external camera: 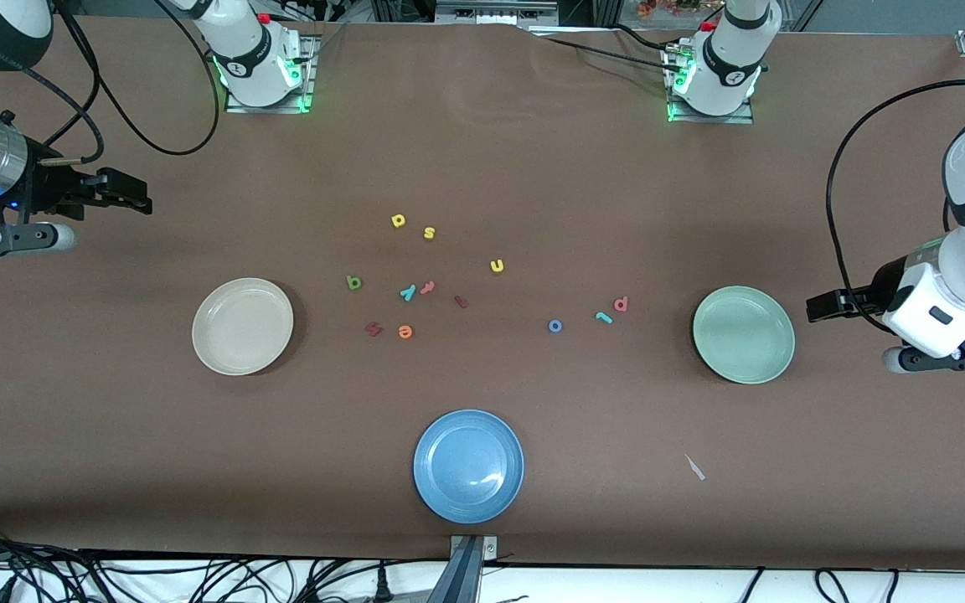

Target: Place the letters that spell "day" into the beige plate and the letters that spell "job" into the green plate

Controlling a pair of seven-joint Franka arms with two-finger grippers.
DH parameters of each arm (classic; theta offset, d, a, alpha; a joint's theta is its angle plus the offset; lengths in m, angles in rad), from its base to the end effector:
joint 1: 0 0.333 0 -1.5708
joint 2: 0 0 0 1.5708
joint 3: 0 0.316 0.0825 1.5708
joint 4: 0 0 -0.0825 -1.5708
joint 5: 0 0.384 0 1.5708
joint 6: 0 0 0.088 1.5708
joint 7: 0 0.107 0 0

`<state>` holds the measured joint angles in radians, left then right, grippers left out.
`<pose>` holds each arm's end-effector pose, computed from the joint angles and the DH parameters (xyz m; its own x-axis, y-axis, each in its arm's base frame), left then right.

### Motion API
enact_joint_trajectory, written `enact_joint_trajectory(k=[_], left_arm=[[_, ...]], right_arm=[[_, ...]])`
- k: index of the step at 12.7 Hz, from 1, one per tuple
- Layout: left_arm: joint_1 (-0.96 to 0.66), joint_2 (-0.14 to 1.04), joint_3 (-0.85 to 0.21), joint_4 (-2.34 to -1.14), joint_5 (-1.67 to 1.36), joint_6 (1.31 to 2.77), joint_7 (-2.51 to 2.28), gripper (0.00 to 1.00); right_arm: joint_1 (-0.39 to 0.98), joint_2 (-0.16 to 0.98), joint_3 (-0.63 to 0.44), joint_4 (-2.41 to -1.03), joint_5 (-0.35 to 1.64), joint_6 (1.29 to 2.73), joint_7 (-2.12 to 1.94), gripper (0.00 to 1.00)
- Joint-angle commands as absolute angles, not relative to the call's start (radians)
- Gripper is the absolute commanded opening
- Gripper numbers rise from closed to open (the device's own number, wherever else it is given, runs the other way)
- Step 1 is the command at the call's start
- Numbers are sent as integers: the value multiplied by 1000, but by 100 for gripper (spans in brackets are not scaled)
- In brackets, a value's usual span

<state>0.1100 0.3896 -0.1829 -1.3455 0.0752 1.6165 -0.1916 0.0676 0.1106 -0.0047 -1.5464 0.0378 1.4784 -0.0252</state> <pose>0.6624 -0.0202 0.4992 0.9866 0.1210 -0.1091 0.1188 -0.9926 -0.0264 0.5727 0.0406 0.5662 0.9801 0.0904 -0.1766 0.0843 -0.9956 -0.0416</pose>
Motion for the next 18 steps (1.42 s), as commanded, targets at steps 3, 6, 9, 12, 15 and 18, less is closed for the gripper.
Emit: enact_joint_trajectory(k=[3,6,9,12,15,18], left_arm=[[106,382,-178,-1355,58,1620,-172,100],[106,382,-178,-1355,58,1620,-172,100],[113,382,-178,-1347,51,1618,-178,100],[124,393,-176,-1338,44,1620,-184,100],[121,393,-178,-1344,46,1615,-186,100],[117,391,-178,-1342,45,1615,-186,100]], right_arm=[[67,100,-2,-1562,31,1488,-40,100],[67,100,-2,-1563,31,1488,-40,100],[67,100,-2,-1566,32,1489,-40,100],[67,100,-2,-1569,32,1493,-40,100],[67,97,-2,-1569,31,1502,-38,100],[67,90,-2,-1575,32,1514,-40,100]])
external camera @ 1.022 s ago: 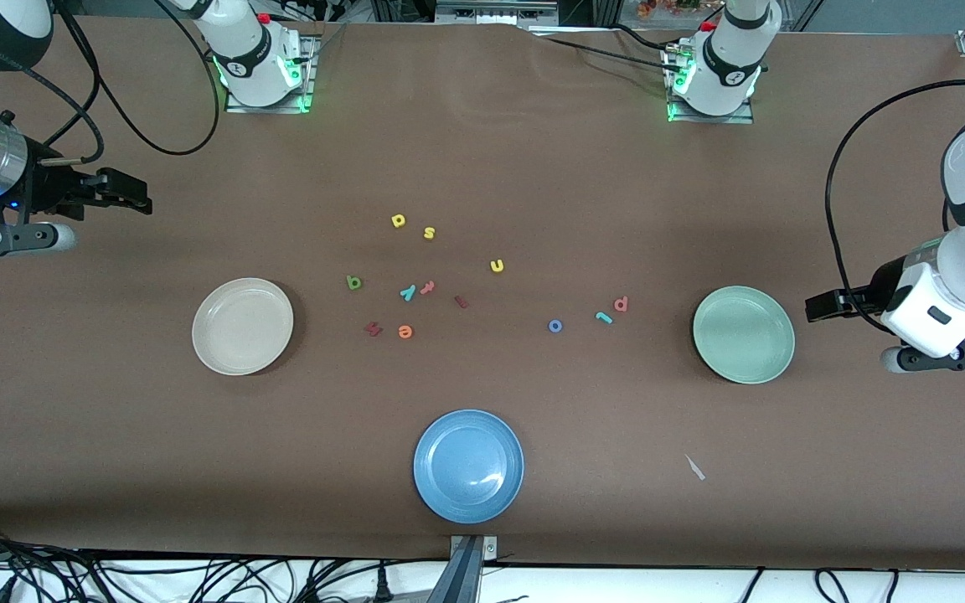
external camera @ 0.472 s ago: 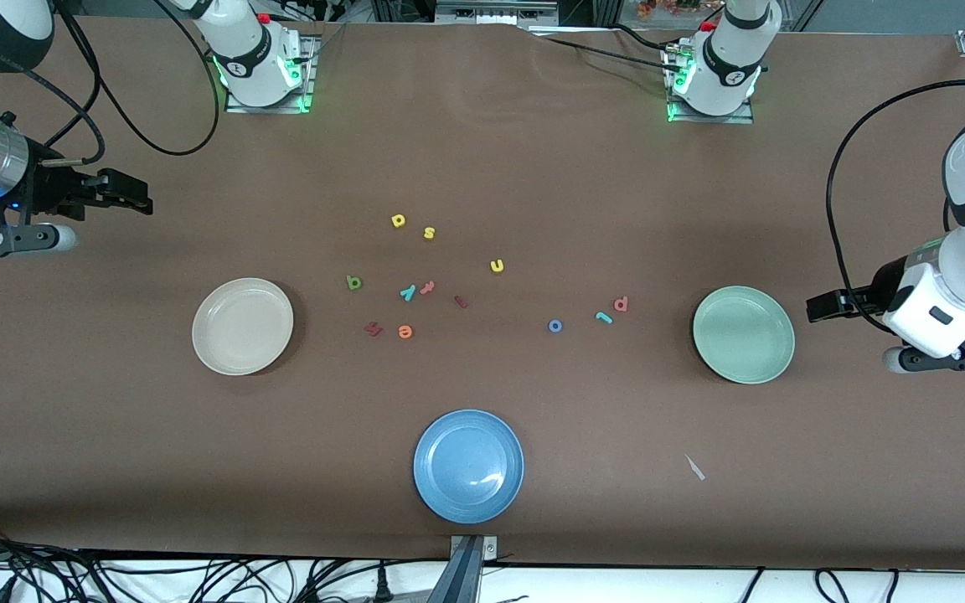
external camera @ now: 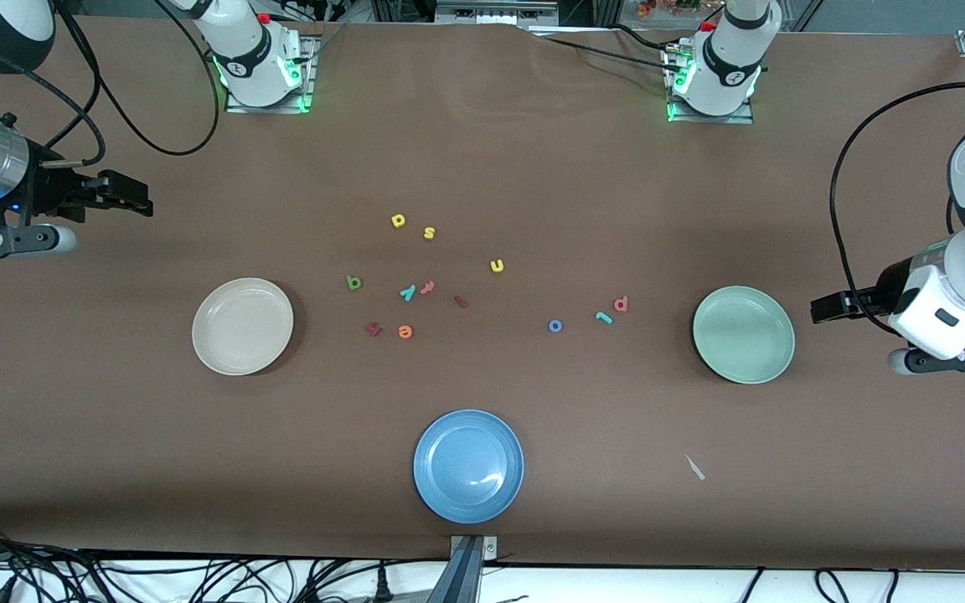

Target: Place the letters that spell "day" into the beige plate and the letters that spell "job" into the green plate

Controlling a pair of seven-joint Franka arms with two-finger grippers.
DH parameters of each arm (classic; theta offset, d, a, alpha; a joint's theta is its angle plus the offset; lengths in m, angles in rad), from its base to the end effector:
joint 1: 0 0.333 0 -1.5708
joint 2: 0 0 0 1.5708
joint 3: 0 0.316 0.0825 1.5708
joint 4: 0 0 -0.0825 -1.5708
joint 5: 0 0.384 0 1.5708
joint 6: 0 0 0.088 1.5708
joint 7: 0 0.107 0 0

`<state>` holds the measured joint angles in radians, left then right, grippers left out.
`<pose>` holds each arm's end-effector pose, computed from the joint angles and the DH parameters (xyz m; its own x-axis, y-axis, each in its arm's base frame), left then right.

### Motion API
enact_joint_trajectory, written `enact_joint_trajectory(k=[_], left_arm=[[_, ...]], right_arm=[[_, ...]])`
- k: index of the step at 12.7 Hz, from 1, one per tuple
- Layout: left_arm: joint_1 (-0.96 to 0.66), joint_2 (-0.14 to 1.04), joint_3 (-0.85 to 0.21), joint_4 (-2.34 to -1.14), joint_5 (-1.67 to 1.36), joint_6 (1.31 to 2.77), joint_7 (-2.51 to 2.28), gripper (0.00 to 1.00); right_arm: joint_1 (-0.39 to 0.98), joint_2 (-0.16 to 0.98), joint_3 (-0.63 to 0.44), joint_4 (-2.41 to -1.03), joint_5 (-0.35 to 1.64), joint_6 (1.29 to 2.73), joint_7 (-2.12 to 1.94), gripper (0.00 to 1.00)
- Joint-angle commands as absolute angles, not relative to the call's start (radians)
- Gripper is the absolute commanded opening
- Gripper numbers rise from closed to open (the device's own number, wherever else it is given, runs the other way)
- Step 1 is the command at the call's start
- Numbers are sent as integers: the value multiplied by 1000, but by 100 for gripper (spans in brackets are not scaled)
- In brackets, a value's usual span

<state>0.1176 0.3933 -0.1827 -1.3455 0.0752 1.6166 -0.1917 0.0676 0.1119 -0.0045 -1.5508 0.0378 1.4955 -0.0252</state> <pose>0.6632 -0.0149 0.4967 0.9853 0.1287 -0.1127 0.1265 -0.9916 -0.0265 0.5748 0.0407 0.5646 0.9821 0.0901 -0.1654 0.0844 -0.9956 -0.0413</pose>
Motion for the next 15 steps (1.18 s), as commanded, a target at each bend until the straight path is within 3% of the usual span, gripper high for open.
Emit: enact_joint_trajectory(k=[1,6,13,15], left_arm=[[118,391,-178,-1342,44,1615,-184,100],[121,385,-179,-1339,45,1614,-184,100],[72,420,-179,-1359,-72,1626,-261,100],[31,423,-179,-1417,-126,1702,-352,100]], right_arm=[[67,89,-2,-1577,32,1514,-38,100],[69,89,43,-1626,38,1571,35,100],[75,98,297,-1749,34,1718,306,100],[92,106,340,-1785,37,1762,321,100]])
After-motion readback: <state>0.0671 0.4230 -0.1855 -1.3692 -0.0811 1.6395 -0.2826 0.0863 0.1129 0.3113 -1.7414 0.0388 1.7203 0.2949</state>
